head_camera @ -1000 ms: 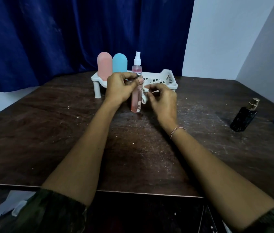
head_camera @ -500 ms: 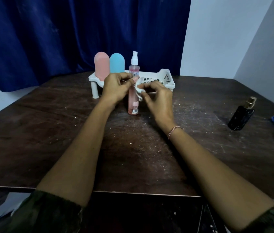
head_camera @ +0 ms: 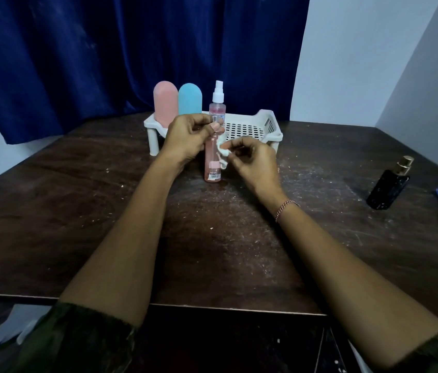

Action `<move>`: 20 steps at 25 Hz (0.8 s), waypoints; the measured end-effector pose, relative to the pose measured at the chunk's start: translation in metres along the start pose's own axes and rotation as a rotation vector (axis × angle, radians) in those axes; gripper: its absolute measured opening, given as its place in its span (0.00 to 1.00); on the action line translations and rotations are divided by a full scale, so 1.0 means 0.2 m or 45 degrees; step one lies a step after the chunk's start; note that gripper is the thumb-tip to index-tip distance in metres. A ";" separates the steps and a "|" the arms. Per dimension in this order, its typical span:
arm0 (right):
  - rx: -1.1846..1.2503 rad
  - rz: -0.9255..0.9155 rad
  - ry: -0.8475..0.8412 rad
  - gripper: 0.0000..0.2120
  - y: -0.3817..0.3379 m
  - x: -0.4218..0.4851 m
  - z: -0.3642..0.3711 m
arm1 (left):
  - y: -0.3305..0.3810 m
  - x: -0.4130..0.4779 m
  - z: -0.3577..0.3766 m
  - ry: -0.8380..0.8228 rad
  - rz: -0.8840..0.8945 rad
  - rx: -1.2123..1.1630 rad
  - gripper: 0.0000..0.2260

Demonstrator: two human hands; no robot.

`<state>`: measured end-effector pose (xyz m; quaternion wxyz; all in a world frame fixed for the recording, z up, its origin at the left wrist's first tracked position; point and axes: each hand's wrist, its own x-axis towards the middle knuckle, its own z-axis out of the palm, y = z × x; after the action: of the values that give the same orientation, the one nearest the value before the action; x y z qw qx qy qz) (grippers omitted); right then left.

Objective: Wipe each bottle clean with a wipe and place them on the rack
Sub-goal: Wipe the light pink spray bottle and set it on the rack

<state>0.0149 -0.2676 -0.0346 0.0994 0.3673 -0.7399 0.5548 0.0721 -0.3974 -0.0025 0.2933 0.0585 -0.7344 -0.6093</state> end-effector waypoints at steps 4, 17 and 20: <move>0.080 0.160 -0.210 0.06 0.00 -0.02 -0.03 | 0.01 -0.01 0.00 0.005 0.006 -0.024 0.05; -0.163 0.003 -0.221 0.06 0.01 -0.03 -0.02 | 0.01 -0.02 0.00 0.039 0.007 -0.032 0.05; -0.108 -0.018 -0.150 0.06 0.00 -0.02 -0.01 | 0.02 -0.03 0.00 0.070 -0.007 -0.035 0.03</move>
<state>0.0174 -0.2638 -0.0360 0.0749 0.3999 -0.7647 0.4998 0.0777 -0.3943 -0.0013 0.3124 0.0732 -0.7175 -0.6182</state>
